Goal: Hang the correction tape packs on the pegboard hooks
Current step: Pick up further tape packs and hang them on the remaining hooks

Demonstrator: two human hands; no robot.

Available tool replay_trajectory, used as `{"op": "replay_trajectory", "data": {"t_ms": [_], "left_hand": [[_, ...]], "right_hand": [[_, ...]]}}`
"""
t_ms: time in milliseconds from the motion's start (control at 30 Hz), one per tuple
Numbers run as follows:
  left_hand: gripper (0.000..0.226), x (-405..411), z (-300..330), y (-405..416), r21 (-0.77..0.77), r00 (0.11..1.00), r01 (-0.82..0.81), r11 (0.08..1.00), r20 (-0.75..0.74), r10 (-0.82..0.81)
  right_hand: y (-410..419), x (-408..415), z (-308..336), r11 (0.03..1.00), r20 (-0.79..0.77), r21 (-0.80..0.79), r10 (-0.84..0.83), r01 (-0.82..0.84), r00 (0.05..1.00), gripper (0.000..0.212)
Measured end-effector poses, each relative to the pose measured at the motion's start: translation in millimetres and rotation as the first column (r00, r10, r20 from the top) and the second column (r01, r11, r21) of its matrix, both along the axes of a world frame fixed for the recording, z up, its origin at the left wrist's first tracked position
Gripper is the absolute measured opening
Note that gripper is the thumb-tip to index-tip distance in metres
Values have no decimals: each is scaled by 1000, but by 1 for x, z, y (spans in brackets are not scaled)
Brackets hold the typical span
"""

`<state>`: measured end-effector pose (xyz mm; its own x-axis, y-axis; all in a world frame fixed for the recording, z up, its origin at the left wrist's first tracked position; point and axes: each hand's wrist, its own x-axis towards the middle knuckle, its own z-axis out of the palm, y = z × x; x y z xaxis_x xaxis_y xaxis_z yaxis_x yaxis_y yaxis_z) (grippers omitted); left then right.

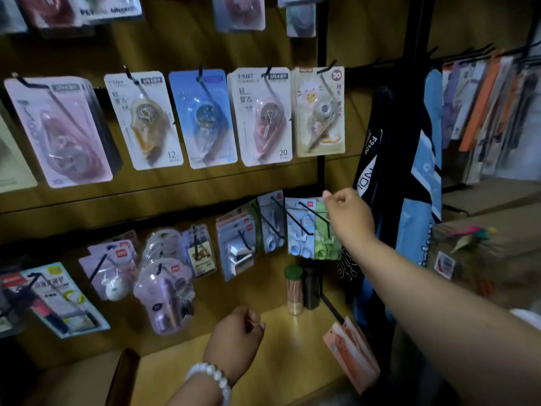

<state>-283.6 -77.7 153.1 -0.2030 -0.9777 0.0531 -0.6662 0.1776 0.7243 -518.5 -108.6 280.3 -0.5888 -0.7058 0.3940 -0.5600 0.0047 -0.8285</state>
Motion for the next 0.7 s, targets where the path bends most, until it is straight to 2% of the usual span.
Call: {"op": "replay_trajectory", "data": {"t_ms": [100,200,333,467,700], "left_hand": [[12,-2,-13,6,8,995,23,1000,93,-24],[12,-5,-27,9,43,989,39,998,144,-45],[14,-12,-48,8,60,973,51,997,224,-63],[16,-22,-72,2,104,961,84,991,256,-108],[22,-43,-121,-19,226,936,94,970,311,-164]], "right_hand": [[25,9,-53,990,-140,138,27,-8,990,32],[44,11,-105,963,-173,269,68,-20,983,32],[54,2,-168,889,-115,458,85,-23,990,30],[53,-17,-220,801,-133,598,87,10,987,36],[44,-44,-278,684,54,727,30,-60,998,69]]}}
